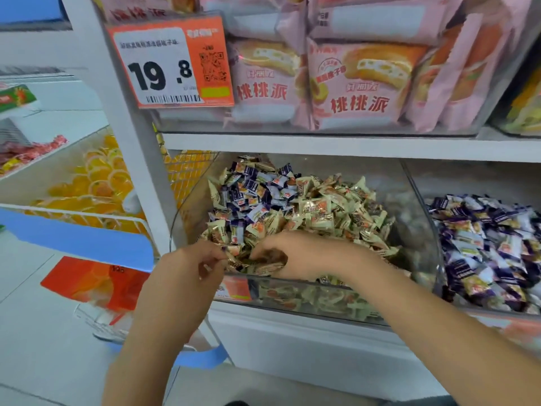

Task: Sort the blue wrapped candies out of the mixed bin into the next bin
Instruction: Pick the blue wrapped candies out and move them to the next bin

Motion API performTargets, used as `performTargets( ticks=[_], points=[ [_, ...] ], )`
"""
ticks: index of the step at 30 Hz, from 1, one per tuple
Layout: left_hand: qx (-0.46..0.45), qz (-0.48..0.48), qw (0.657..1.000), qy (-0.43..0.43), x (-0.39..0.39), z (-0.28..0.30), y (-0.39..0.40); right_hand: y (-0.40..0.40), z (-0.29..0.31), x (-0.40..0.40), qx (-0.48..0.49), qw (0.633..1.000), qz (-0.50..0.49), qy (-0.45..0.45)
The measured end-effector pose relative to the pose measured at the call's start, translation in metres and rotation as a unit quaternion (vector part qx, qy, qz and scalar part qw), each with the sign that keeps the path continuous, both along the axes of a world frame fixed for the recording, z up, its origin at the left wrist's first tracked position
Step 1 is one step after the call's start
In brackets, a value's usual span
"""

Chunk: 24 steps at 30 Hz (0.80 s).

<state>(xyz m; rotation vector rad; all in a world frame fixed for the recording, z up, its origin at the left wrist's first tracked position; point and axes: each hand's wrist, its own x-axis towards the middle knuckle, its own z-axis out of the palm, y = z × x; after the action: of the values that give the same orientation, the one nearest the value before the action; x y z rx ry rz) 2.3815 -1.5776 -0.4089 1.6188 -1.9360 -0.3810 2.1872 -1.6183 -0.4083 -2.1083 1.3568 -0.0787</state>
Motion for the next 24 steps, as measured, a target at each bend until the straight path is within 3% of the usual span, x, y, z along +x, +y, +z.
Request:
performTargets(
  ticks=[4, 8, 15, 19, 22, 24],
  points=[
    [0.003, 0.012, 1.0, 0.001, 0.003, 0.002, 0.001, -0.017, -0.009, 0.002, 0.05, 0.996, 0.064, 0.027],
    [0.007, -0.003, 1.0, 0.012, 0.003, 0.001, -0.003, -0.016, -0.016, 0.006, 0.03, 0.996, 0.049, 0.065],
    [0.0, -0.01, 1.0, 0.02, 0.011, -0.001, -0.01, -0.013, -0.017, -0.001, -0.162, 0.978, -0.045, 0.125],
    [0.002, -0.012, 1.0, 0.02, 0.011, -0.002, -0.009, -0.014, -0.007, -0.009, -0.201, 0.968, -0.056, 0.141],
    [0.003, -0.014, 1.0, 0.02, 0.01, -0.002, -0.009, -0.008, 0.001, 0.004, -0.214, 0.976, -0.025, 0.023],
    [0.003, -0.012, 1.0, 0.016, 0.01, -0.002, -0.01, -0.004, 0.0, 0.019, -0.125, 0.989, -0.014, -0.075]
  ],
)
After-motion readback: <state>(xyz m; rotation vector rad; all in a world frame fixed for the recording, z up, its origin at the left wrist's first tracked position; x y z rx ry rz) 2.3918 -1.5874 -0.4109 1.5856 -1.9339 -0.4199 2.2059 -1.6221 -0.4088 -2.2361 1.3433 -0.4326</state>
